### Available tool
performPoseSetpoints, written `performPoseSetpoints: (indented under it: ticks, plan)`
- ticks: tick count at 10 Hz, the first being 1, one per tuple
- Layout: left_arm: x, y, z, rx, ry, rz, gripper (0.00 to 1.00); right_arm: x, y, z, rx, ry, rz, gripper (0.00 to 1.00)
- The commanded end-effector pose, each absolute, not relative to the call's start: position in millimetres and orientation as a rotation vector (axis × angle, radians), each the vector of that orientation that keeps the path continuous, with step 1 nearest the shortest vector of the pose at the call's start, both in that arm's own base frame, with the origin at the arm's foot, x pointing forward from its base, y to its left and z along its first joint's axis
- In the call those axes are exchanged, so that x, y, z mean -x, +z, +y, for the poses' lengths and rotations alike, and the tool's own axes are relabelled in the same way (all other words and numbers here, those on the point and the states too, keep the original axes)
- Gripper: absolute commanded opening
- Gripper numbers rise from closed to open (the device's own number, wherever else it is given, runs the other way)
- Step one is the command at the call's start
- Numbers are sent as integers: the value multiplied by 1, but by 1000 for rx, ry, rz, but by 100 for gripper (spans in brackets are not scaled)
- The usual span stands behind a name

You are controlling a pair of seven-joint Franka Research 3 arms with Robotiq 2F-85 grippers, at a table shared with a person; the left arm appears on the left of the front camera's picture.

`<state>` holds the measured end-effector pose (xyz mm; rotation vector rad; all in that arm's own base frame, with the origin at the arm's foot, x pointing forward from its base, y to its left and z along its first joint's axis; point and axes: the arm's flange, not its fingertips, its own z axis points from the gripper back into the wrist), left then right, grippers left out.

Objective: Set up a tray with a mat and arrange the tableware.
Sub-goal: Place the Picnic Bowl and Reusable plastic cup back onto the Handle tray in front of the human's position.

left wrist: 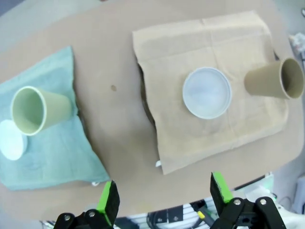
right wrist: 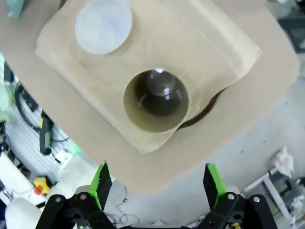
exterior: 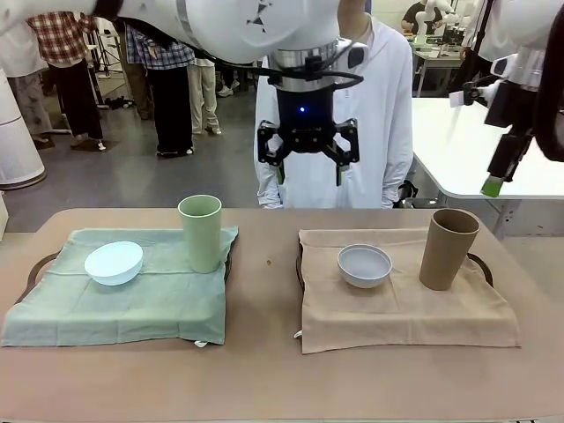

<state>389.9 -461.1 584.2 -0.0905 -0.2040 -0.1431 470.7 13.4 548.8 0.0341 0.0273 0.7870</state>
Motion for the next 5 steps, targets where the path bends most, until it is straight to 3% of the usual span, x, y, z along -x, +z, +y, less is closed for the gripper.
performPoseSetpoints:
  ticks: [1, 2, 5]
  plan:
    - [-385, 579, -470, 100, -187, -197, 100, -490, 551, 19, 80, 652, 9, 100]
    - [-385, 579, -470, 100, -187, -197, 100, -471, 549, 13, -34, 787, 27, 100]
    - [-385, 579, -470, 100, -187, -197, 100, -471, 549, 13, -34, 787, 27, 100]
